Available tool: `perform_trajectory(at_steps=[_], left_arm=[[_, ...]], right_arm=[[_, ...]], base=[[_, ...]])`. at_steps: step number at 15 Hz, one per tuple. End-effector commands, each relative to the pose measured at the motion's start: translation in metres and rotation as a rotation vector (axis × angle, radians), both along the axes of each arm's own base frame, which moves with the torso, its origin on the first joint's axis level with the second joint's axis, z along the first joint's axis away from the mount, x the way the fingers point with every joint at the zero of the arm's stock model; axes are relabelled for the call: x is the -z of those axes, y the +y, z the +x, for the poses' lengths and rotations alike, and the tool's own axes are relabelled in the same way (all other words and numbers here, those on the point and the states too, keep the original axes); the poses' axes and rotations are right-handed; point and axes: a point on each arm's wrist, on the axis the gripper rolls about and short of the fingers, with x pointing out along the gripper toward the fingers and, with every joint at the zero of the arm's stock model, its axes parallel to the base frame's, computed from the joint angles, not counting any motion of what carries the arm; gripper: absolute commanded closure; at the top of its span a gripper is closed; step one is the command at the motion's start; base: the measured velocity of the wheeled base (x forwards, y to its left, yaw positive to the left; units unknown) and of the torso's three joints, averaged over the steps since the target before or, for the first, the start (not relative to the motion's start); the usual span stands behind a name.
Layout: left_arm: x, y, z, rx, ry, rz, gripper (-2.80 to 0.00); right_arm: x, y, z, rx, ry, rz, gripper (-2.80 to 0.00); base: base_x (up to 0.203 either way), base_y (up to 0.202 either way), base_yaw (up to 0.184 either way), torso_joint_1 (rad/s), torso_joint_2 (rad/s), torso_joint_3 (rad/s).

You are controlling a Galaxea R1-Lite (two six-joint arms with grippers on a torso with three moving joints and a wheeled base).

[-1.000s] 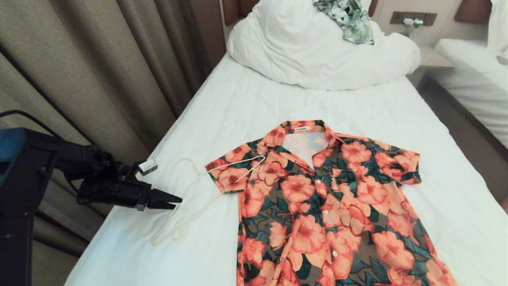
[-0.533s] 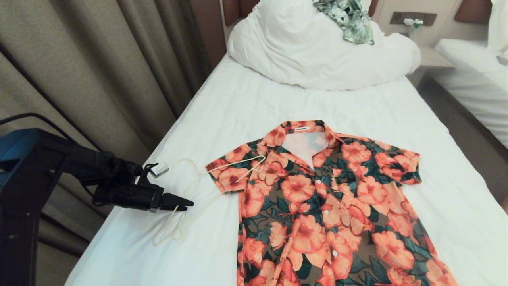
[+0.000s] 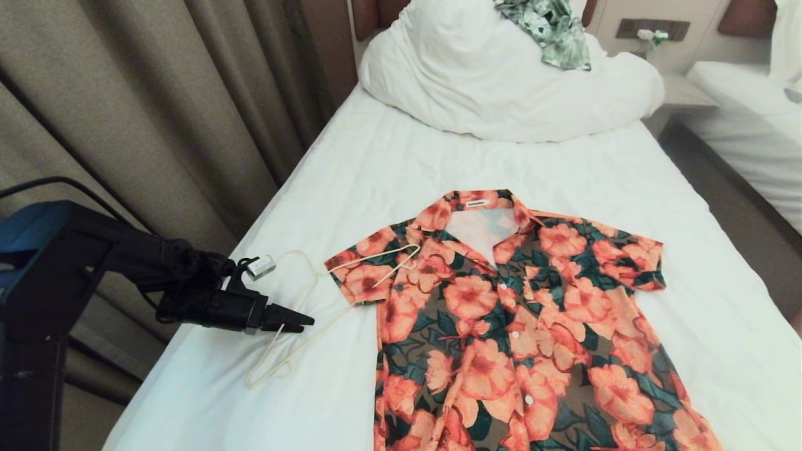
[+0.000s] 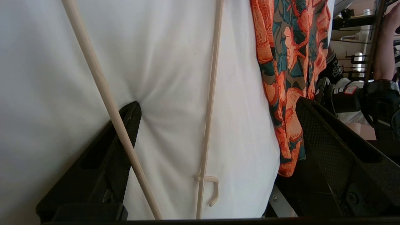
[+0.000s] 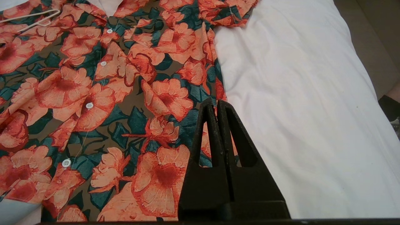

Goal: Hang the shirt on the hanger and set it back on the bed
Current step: Lift the shirt and hanger

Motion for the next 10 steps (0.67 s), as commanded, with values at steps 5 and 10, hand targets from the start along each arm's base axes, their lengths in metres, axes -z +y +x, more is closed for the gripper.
perform_trajectory(at_steps=[5, 10], left_arm=[[0.0018, -0.0014, -0.0008, 0.005, 0.006, -0.007, -2.8], [0.0027, -0.0002, -0.0005, 0.003, 0.006, -0.007, -2.8]], right_arm=[[0.0004, 0.0, 0.0001, 0.0, 0.001, 0.0, 0.0], [0.0004, 0.0, 0.0001, 0.0, 0.001, 0.0, 0.0]], base=[[0.0, 0.0, 0.0, 0.0, 0.0, 0.0], [0.0, 0.0, 0.0, 0.0, 0.0, 0.0]])
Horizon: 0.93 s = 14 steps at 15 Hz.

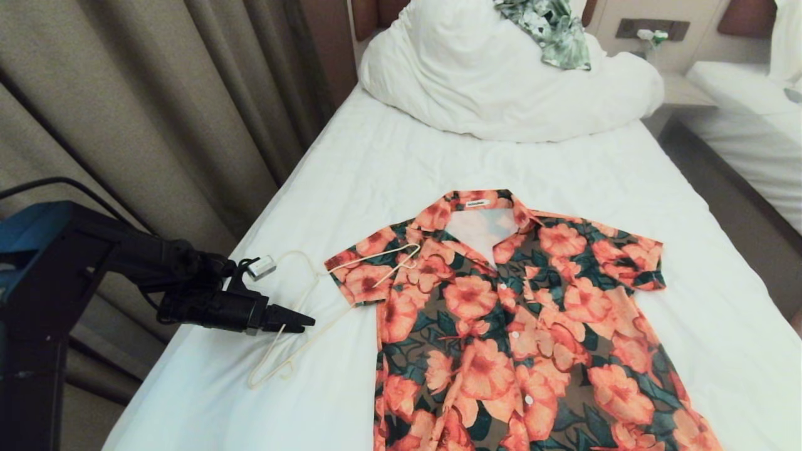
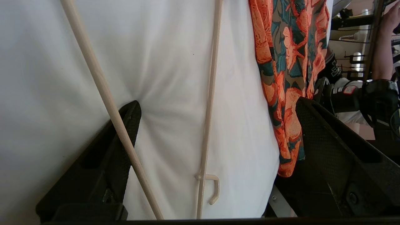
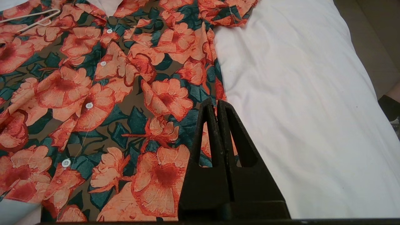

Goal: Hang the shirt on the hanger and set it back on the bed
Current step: Lift the shirt and hanger

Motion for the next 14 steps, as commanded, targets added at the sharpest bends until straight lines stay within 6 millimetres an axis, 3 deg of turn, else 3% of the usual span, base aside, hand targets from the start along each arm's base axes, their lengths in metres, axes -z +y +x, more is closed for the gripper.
perform_trajectory(at_steps=[1, 2, 14], left_arm=[[0.001, 0.001, -0.001, 0.0, 0.003, -0.005, -2.8], [0.001, 0.004, -0.002, -0.008, 0.002, -0.006, 0.0], [-0.003, 0.011, -0.001, -0.024, -0.017, -0.048, 0.0]], right_arm=[[0.0, 0.0, 0.0, 0.0, 0.001, 0.0, 0.0], [0.0, 0.0, 0.0, 0.001, 0.001, 0.0, 0.0], [0.0, 0.0, 0.0, 0.001, 0.001, 0.0, 0.0]], base=[[0.0, 0.0, 0.0, 0.0, 0.0, 0.0], [0.0, 0.0, 0.0, 0.0, 0.0, 0.0], [0.0, 0.0, 0.0, 0.0, 0.0, 0.0]])
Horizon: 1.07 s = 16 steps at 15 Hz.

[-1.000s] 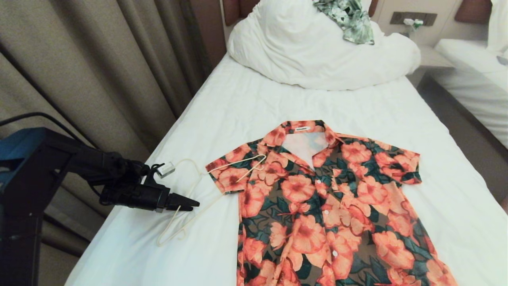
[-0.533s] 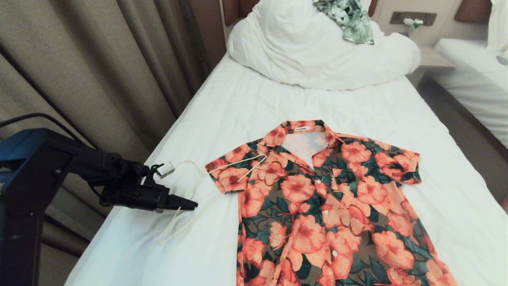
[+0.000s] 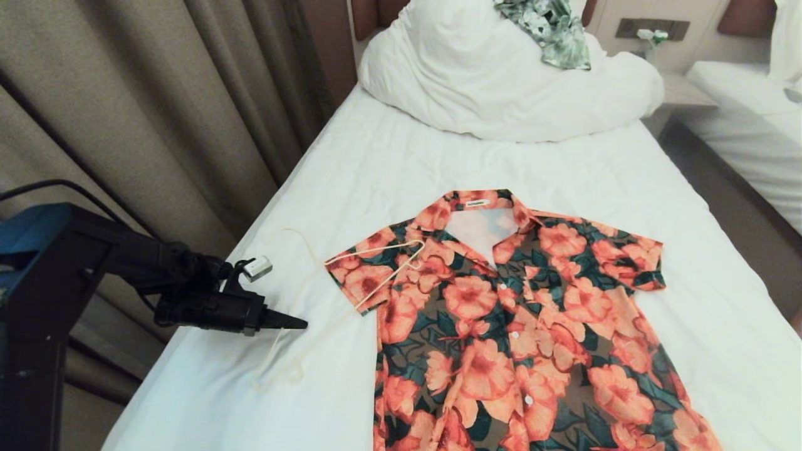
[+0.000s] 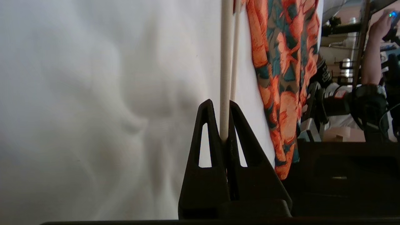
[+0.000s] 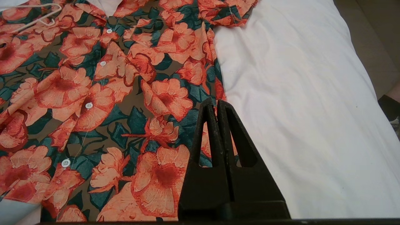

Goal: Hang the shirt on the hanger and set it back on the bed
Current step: Lift the shirt and hanger

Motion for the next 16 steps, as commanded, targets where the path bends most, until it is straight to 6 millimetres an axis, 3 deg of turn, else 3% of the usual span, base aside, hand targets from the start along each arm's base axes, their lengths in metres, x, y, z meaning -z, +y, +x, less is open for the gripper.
perform_trajectory(at_steps=[1, 6, 11, 16], left_arm=[[-0.009, 0.002, -0.001, -0.004, -0.023, -0.016, 0.0], [-0.075, -0.002, -0.023, -0.016, -0.112, -0.012, 0.0], [-0.126, -0.015, -0.057, 0.002, -0.141, -0.009, 0.0], [-0.189, -0.052, -0.103, 0.077, -0.26, -0.012, 0.0]], right_arm=[[0.0, 0.0, 0.0, 0.0, 0.001, 0.001, 0.0], [0.0, 0.0, 0.0, 0.0, 0.001, 0.001, 0.0], [0.0, 0.0, 0.0, 0.0, 0.001, 0.001, 0.0], [0.0, 0.0, 0.0, 0.001, 0.001, 0.001, 0.0]], base=[[0.0, 0.0, 0.0, 0.0, 0.0, 0.0], [0.0, 0.0, 0.0, 0.0, 0.0, 0.0], [0.0, 0.0, 0.0, 0.0, 0.0, 0.0], [0.0, 0.0, 0.0, 0.0, 0.0, 0.0]])
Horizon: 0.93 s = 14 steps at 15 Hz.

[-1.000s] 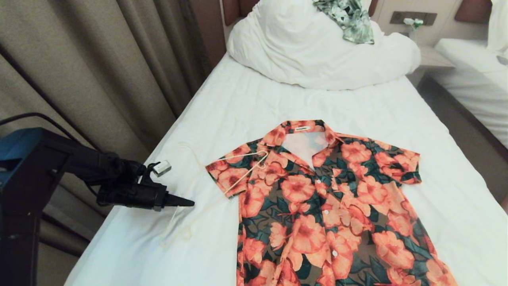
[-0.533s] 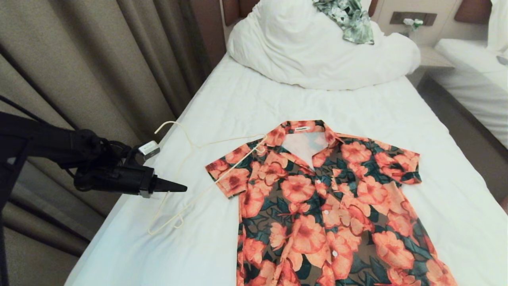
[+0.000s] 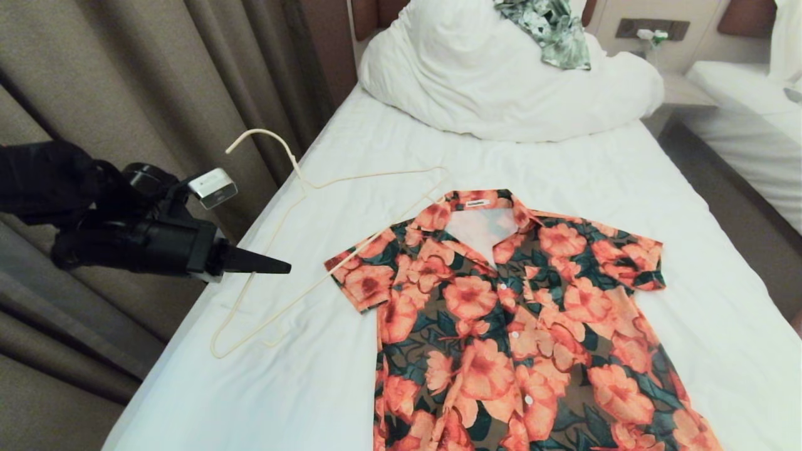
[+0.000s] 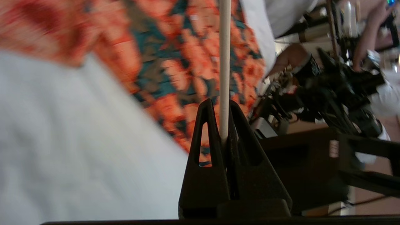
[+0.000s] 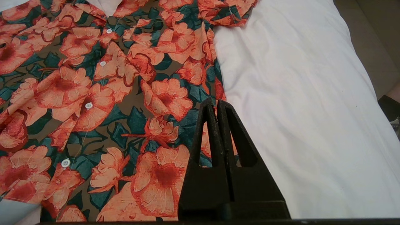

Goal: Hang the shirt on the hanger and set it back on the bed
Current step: Lift the shirt and hanger

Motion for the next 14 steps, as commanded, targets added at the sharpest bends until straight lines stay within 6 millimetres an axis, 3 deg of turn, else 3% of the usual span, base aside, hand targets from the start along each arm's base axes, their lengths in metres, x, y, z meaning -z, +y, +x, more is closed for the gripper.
perform_trajectory(at_steps=[1, 4, 6, 14], left_arm=[[-0.031, -0.017, -0.027, 0.052, -0.089, -0.006, 0.0], [-0.056, -0.04, -0.055, 0.111, -0.107, -0.027, 0.0], [-0.065, -0.044, -0.071, 0.117, -0.112, -0.042, 0.0], [-0.079, -0.069, -0.105, 0.215, -0.107, -0.069, 0.0]], right_arm=[[0.0, 0.0, 0.0, 0.0, 0.001, 0.0, 0.0], [0.0, 0.0, 0.0, 0.0, 0.001, -0.001, 0.0], [0.0, 0.0, 0.0, 0.0, 0.001, 0.0, 0.0], [0.0, 0.0, 0.0, 0.0, 0.001, -0.001, 0.0]], base=[[0.0, 0.0, 0.0, 0.0, 0.0, 0.0], [0.0, 0.0, 0.0, 0.0, 0.0, 0.0], [0.0, 0.0, 0.0, 0.0, 0.0, 0.0], [0.0, 0.0, 0.0, 0.0, 0.0, 0.0]])
